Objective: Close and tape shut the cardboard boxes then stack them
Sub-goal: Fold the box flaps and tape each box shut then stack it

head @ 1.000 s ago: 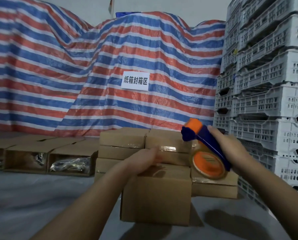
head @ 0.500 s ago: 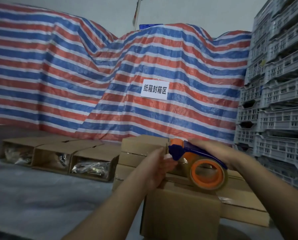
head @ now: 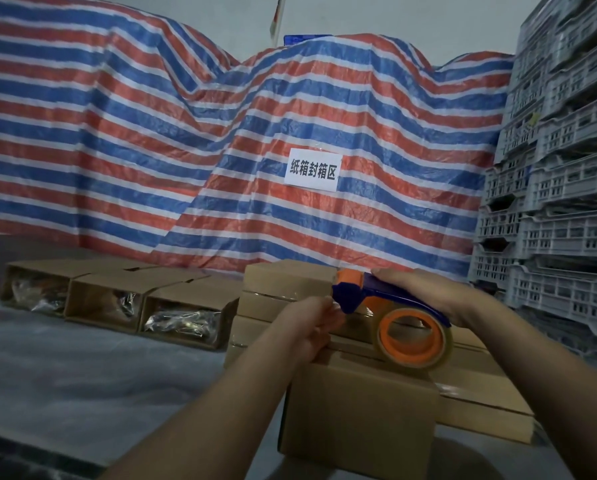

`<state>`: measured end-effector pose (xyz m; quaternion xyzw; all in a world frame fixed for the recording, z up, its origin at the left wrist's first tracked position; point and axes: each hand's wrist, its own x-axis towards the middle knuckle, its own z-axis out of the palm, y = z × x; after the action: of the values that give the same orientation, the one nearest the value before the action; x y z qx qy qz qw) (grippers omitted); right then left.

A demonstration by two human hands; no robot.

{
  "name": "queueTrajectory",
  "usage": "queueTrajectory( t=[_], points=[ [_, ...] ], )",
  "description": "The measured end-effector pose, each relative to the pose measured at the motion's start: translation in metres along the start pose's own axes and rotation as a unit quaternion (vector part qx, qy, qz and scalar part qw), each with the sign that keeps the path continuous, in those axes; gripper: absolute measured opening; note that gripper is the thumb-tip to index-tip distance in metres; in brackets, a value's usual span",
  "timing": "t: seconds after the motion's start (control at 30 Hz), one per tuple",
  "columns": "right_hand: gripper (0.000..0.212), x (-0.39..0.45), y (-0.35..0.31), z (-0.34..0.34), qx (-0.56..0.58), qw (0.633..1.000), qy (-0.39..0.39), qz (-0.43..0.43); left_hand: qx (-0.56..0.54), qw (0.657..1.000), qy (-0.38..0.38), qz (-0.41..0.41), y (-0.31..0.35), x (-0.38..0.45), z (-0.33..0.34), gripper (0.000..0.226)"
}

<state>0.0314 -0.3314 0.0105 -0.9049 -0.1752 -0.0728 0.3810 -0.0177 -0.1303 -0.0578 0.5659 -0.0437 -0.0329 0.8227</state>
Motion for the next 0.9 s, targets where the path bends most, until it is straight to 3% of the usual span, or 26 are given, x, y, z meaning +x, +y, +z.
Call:
queueTrajectory(
  t=[0.23,0.47,0.6,0.7,0.8,0.9],
  points=[
    [0.051,0.001,-0.015,-0.022,-0.121,0.989,-0.065,0.063,0.019,0.997,0.07,0.006,-0.005,0.012,0.002,0.019],
    [0.063,-0.003,-0.011,-0.048,0.009,0.99,-0.061,0.123,-0.078,0.99,0.12,0.012,-0.009,0.023,0.007,0.024],
    [0.055,0.001,-0.008,-0.023,-0.048,0.992,-0.088,0.073,-0.164,0.98,0.109,0.015,-0.008,0.012,-0.004,0.017],
    [0.066,0.004,-0.002,-0.02,-0.042,0.994,-0.087,0.051,-0.041,0.987,0.15,0.037,-0.001,0.014,-0.014,0.022],
    [0.055,0.006,-0.007,-0.017,-0.091,0.989,-0.097,0.063,0.136,0.972,0.187,0.053,0.002,0.013,-0.032,0.021],
    [0.048,0.008,-0.02,-0.007,-0.169,0.978,-0.104,0.071,0.215,0.962,0.166,0.04,-0.005,0.008,-0.051,0.023]
  ],
)
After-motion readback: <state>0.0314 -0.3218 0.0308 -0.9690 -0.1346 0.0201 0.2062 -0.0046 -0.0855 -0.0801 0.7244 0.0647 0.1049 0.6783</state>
